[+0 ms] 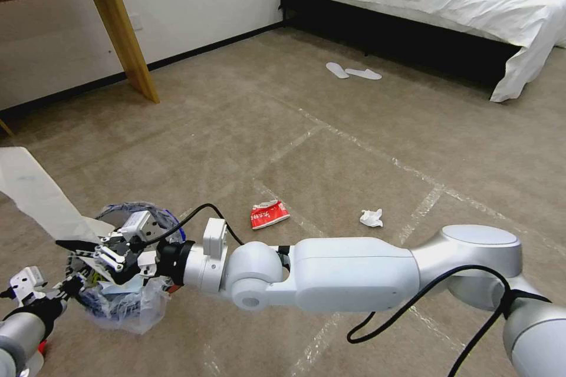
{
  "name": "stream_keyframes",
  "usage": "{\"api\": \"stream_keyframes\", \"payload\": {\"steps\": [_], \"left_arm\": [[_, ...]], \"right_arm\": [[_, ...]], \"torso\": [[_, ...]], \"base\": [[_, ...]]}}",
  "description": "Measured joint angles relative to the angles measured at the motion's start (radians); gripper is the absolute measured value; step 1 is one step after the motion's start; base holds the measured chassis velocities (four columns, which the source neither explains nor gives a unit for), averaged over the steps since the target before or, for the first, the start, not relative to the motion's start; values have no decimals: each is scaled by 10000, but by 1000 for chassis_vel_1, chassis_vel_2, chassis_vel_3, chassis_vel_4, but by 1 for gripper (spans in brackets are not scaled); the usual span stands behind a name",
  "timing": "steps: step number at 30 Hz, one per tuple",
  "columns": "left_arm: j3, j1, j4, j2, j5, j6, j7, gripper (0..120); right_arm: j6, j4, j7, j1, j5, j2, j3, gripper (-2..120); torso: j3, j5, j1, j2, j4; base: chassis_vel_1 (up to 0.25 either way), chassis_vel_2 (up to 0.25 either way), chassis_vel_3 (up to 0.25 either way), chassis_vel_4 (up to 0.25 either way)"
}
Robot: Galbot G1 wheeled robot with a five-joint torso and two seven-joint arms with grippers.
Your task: Pick up the trash bin and place the garbage on the floor into it.
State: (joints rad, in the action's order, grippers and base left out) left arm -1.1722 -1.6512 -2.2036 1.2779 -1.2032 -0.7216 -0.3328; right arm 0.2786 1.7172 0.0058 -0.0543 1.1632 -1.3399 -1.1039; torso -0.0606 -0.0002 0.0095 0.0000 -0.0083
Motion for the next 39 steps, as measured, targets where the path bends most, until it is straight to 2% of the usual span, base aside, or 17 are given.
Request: {"api": "stream_keyframes", "payload": {"steps": [19, 39], "left_arm": [[-109, -155, -317, 131, -122, -6, -28, 0], [-125, -173, -242, 143, -174, -2, 7, 0]], "right_arm": [[77, -2179, 111, -435, -901, -758, -468, 0], [471, -3226, 179, -695, -1706, -1296, -590, 0]], "torso": [[0, 0, -1, 0, 0], [0, 0, -1, 0, 1]], "base": [[0, 0, 0, 0], [0, 0, 0, 0]]}}
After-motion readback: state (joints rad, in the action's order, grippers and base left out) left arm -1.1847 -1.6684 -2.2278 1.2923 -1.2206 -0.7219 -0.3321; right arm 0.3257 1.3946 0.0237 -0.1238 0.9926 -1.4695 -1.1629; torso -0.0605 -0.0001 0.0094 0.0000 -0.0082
